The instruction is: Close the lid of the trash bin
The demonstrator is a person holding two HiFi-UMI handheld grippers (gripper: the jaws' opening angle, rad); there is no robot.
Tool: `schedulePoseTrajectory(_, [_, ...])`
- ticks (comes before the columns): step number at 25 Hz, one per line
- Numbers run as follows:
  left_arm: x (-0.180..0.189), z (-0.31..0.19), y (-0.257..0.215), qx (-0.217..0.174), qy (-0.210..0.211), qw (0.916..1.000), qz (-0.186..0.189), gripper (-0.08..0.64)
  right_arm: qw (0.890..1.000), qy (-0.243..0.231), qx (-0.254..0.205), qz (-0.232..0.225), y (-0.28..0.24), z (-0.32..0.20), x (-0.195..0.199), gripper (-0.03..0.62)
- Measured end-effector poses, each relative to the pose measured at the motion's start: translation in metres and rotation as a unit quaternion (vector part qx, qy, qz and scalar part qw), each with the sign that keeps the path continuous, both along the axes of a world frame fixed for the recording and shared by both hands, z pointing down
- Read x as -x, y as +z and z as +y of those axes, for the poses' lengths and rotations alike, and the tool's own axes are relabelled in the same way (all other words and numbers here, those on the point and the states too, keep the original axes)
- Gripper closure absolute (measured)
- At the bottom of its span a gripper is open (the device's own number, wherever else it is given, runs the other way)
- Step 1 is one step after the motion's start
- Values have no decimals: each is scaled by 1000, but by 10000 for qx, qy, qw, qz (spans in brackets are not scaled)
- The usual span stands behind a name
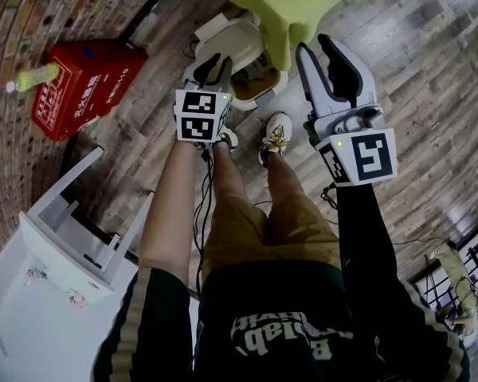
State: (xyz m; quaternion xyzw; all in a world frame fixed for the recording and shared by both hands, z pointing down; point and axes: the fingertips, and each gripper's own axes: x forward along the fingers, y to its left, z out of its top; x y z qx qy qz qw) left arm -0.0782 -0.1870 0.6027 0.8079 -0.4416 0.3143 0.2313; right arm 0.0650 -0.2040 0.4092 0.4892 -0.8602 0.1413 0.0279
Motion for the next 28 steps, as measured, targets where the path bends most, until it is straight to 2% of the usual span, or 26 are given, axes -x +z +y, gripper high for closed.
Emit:
schedulePoseTrajectory(8, [-1, 10, 19, 121, 148, 9998, 59, 477, 9999, -40, -8, 94, 3, 5, 9, 454])
schedulePoseTrajectory(15, [5, 21, 41, 258, 84, 9996, 115, 476, 9995, -12, 151, 260, 14, 15, 9, 454])
schedulePoseTrajectory(28, [2, 42, 65, 467, 29, 9986, 245, 476, 9992, -107, 260, 301, 29, 21, 18, 454])
